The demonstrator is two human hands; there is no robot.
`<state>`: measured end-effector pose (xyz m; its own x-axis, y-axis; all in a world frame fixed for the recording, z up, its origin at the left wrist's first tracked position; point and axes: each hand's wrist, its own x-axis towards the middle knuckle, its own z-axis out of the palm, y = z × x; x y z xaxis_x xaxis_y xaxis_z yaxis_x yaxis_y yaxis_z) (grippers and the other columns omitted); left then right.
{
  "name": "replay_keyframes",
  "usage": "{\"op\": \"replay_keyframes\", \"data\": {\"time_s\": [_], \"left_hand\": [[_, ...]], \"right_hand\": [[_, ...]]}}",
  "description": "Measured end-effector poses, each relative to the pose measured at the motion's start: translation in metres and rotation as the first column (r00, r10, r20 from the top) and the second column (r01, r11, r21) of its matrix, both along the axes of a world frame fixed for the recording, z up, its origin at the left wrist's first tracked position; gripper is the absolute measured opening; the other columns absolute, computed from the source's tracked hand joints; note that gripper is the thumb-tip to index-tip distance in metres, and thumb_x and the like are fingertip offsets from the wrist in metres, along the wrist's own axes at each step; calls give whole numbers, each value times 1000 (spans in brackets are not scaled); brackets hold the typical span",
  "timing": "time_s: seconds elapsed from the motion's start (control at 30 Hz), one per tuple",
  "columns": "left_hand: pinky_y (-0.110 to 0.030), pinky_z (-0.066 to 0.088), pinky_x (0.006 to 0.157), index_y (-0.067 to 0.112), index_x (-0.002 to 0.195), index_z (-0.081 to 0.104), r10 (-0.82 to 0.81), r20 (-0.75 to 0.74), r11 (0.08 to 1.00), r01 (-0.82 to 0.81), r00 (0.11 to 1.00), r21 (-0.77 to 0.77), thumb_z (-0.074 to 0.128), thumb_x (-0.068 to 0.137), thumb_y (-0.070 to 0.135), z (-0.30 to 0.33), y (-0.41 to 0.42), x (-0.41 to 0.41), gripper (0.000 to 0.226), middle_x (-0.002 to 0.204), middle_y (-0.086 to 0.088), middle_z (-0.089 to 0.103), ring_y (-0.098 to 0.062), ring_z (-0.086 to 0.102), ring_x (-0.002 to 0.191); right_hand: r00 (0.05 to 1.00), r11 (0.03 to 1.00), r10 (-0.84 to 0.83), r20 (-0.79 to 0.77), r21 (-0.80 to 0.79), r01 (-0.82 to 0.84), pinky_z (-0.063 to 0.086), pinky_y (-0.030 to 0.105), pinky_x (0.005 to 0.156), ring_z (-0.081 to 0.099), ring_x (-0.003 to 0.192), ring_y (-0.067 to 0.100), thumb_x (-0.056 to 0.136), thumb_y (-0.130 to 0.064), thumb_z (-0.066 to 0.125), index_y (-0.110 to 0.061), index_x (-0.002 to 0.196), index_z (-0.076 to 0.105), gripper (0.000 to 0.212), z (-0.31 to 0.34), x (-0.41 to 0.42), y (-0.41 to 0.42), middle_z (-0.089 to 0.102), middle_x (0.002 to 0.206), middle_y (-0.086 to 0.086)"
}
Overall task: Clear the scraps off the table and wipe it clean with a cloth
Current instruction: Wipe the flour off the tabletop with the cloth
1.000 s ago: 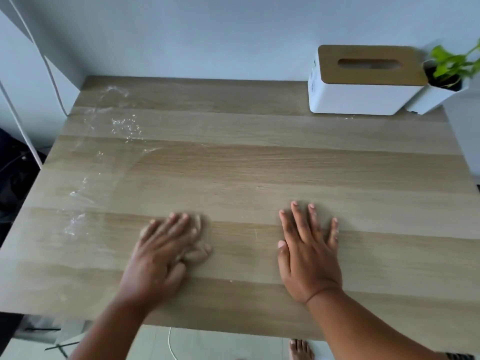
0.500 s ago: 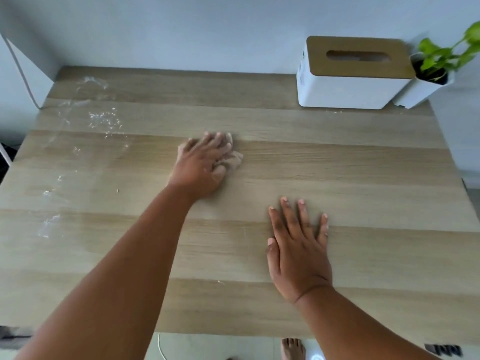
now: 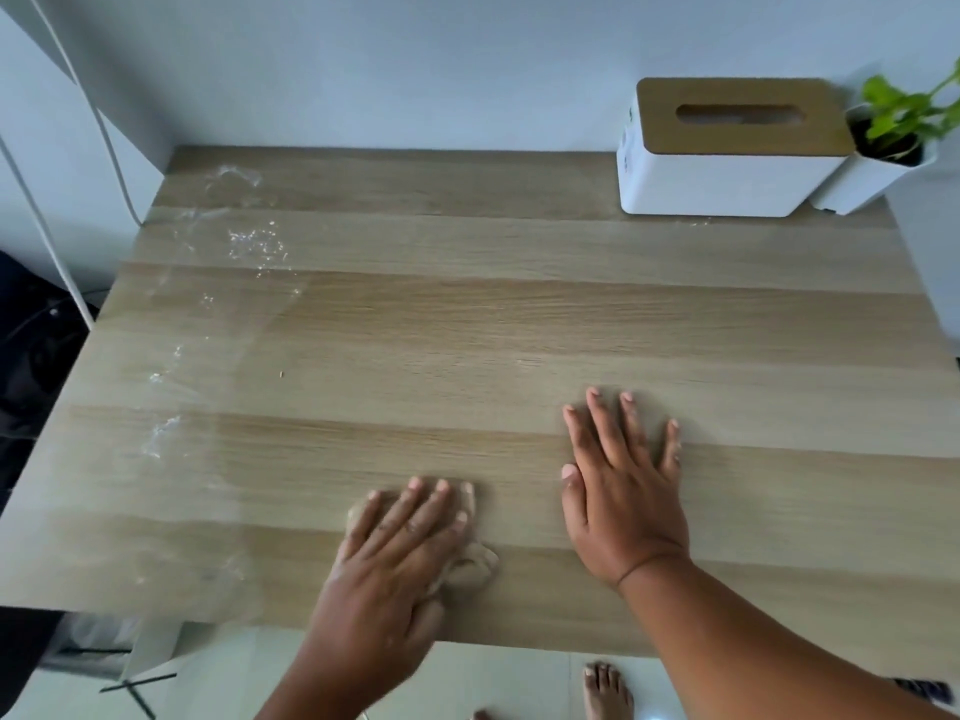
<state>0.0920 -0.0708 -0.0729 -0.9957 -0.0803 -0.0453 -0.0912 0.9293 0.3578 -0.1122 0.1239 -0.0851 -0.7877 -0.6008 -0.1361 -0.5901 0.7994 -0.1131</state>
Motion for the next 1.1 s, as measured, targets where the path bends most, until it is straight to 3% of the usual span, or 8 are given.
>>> {"op": "replay_keyframes", "data": {"time_s": [0.1, 0.2, 0.33, 0.47, 0.6, 0.8, 0.97, 1.1], "left_hand": [[-49, 17, 125, 29, 155, 39, 271, 8, 961, -270, 963, -50, 48, 79, 38, -1, -38, -17, 77, 167, 5, 22, -18, 18, 156], [-44, 9, 127, 31, 158, 33, 556, 38, 829, -551, 830, -91, 36, 83, 44, -5, -79, -62, 76, 168, 9, 16, -11, 7, 157], [-48, 4, 127, 31, 159, 27, 710, 63, 704, -702, 702, -107, 28, 87, 46, -8, -122, -142, 74, 170, 4, 14, -19, 5, 157], [-50, 4, 127, 32, 158, 28, 621, 69, 784, -615, 781, -89, 26, 90, 48, -8, -129, -198, 70, 170, 4, 15, -20, 6, 157], [-46, 5, 127, 32, 154, 37, 274, 24, 960, -272, 962, -60, 27, 90, 49, -2, -88, -205, 67, 167, 6, 23, -15, 12, 156], [-52, 19, 124, 30, 150, 49, -44, -5, 998, 44, 999, -43, 45, 88, 40, -5, -14, -127, 62, 164, 5, 30, -14, 15, 156], [-53, 23, 123, 26, 148, 51, -2, -61, 1000, 2, 998, 10, 54, 79, 33, -3, -18, -55, 69, 164, 5, 33, -16, 22, 155], [-52, 22, 123, 25, 151, 47, 200, -53, 980, -200, 978, -12, 49, 78, 39, 0, -60, -56, 74, 164, 3, 32, -16, 21, 155]], "right_hand": [[1000, 1000, -4, -1, -13, 4, 9, 70, 121, 4, 159, 30, 97, -41, 27, -27, 160, 30, 65, 0, 0, 0, 11, 172, -1], [1000, 1000, -1, -2, -20, 1, 8, 69, 121, 3, 159, 30, 97, -41, 27, -26, 160, 30, 65, 0, 0, -1, 11, 172, -1], [1000, 1000, -2, -11, -23, 1, 7, 69, 122, 1, 159, 28, 97, -40, 29, -26, 161, 27, 65, -1, 0, 0, 9, 172, -1], [1000, 1000, -3, -14, -22, 3, 8, 68, 122, 0, 159, 28, 98, -40, 30, -26, 161, 26, 64, -2, 0, 0, 9, 172, -1], [1000, 1000, -4, -19, -21, 3, 9, 68, 122, 0, 159, 28, 98, -40, 30, -26, 161, 27, 64, -2, 1, 0, 10, 172, -1], [1000, 1000, -2, -25, -5, 1, 11, 70, 120, 7, 159, 29, 95, -41, 34, -26, 158, 33, 65, 0, 0, -1, 15, 171, -1], [1000, 1000, 0, -18, 9, 0, 11, 71, 120, 6, 159, 30, 95, -42, 33, -26, 159, 31, 66, -1, 0, -1, 12, 172, -1], [1000, 1000, 3, -16, 14, -3, 12, 71, 119, 5, 159, 31, 95, -48, 34, -25, 159, 31, 68, 0, -1, -1, 12, 172, 0]]}}
